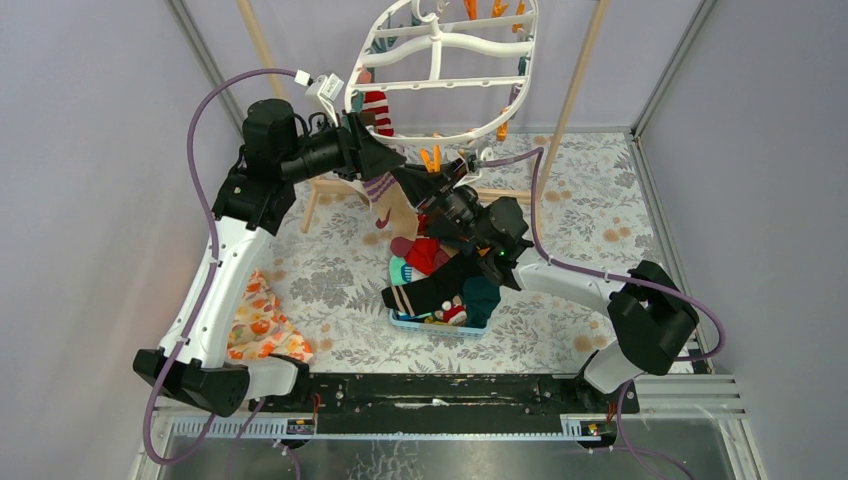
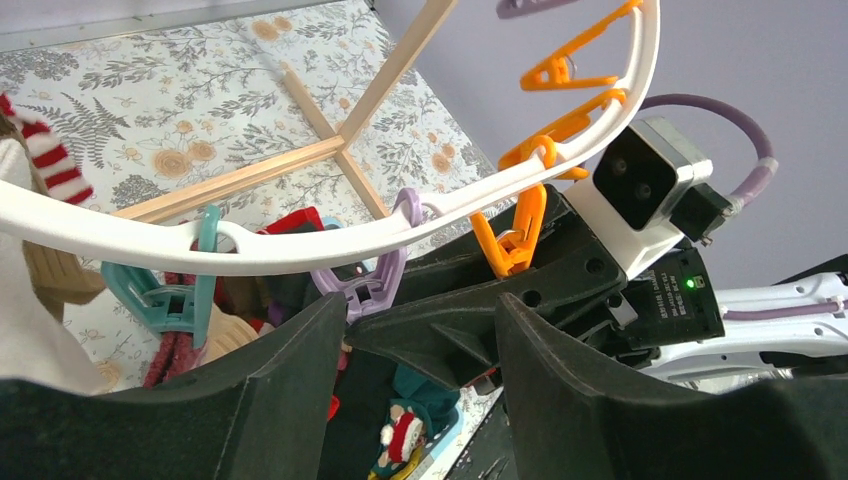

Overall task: Clip the socks to the hanger
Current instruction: Open the clamp at the hanger.

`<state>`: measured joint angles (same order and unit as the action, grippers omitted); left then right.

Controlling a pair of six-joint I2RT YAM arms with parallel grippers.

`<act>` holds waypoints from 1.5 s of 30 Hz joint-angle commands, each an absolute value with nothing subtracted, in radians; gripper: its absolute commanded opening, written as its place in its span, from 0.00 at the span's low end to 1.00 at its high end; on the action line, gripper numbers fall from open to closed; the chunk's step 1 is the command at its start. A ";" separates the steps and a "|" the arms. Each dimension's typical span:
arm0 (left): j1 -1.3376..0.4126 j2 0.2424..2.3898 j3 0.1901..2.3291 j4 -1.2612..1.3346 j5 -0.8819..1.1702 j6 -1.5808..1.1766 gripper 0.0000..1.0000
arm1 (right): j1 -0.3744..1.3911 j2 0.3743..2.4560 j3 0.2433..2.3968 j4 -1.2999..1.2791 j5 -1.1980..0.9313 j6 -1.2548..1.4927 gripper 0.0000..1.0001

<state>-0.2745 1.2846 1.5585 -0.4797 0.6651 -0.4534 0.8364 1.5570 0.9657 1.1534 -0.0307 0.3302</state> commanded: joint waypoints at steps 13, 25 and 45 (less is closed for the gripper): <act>-0.290 1.273 1.558 -0.496 0.492 -0.383 0.65 | 0.877 1.496 1.009 1.159 -0.022 0.249 0.00; -0.291 1.252 1.536 -0.516 0.488 -0.374 0.67 | 0.877 1.492 1.009 1.151 -0.025 0.248 0.00; -0.296 1.347 1.625 -0.445 0.515 -0.452 0.60 | 0.890 1.505 1.027 1.103 -0.011 0.227 0.00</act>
